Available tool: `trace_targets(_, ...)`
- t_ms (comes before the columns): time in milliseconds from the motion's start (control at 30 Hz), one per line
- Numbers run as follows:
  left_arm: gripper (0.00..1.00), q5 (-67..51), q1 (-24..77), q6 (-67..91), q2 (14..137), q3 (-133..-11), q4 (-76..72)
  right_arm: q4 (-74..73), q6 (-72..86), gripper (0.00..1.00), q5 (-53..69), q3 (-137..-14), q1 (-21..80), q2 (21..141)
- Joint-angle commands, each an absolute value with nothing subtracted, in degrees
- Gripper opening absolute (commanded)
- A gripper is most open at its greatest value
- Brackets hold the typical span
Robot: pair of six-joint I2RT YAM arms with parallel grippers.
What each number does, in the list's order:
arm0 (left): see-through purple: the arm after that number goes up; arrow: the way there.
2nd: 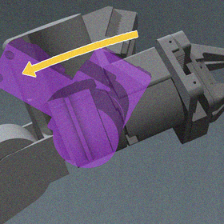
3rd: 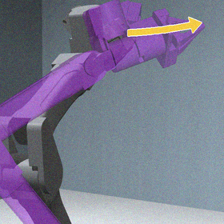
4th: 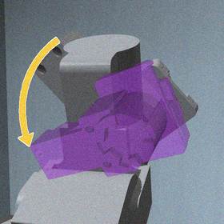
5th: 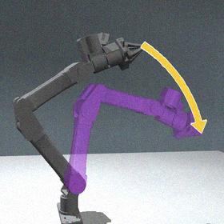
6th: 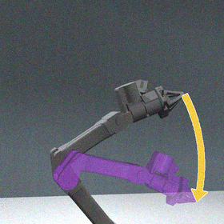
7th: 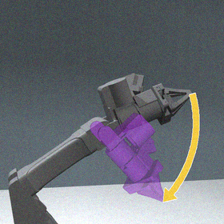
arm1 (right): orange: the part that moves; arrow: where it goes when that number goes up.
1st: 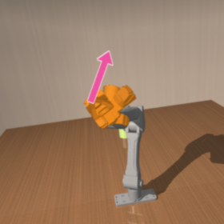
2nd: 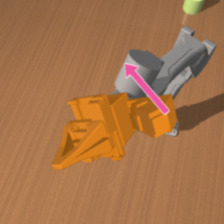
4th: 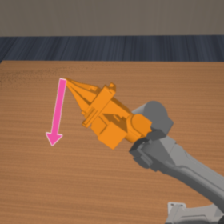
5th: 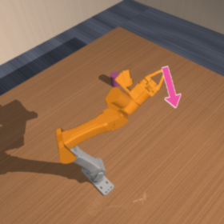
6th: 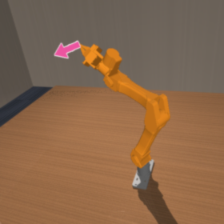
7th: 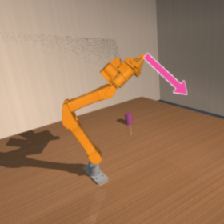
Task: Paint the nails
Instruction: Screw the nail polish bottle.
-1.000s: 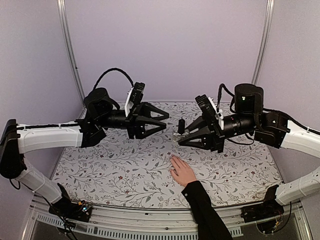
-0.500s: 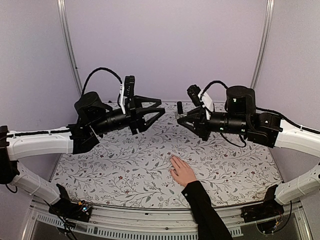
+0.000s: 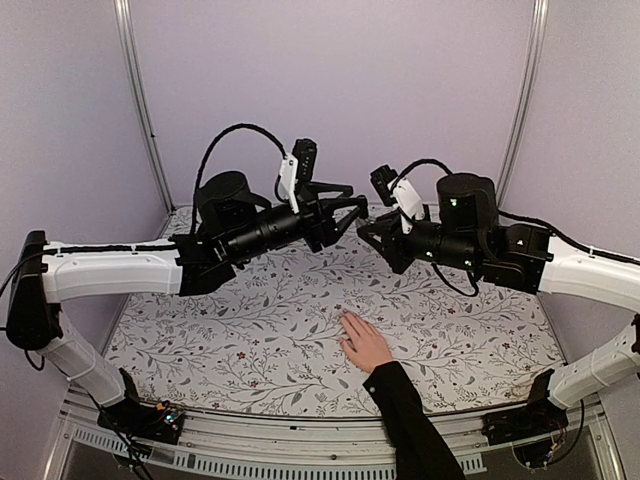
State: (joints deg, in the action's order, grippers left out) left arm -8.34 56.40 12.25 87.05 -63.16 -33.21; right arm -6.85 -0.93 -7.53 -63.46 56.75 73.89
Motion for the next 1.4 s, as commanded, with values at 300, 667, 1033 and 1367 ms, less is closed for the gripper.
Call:
trace_targets(300, 0.07, -7.7, 57.3, 12.6, 91.5, -67.0, -29.5, -6.6, -1.6, 0.0, -11.9, -65.4, 58.5, 74.2)
trace_targets(667, 0.0, -17.7, 56.2, 9.8, 89.9, -64.8, -25.1, -5.2, -4.6, 0.0, -1.5, -64.4, 58.5, 70.4)
trace_targets(1033, 0.0, -40.4, 54.2, 11.1, 89.7, -63.5, -27.5, -4.9, -9.7, 0.0, 17.5, -63.9, 58.5, 67.1)
trace_targets(1367, 0.0, -56.1, 54.2, 6.8, 90.4, -66.0, -21.5, -5.2, -12.8, 0.0, 34.7, -64.2, 58.0, 66.0)
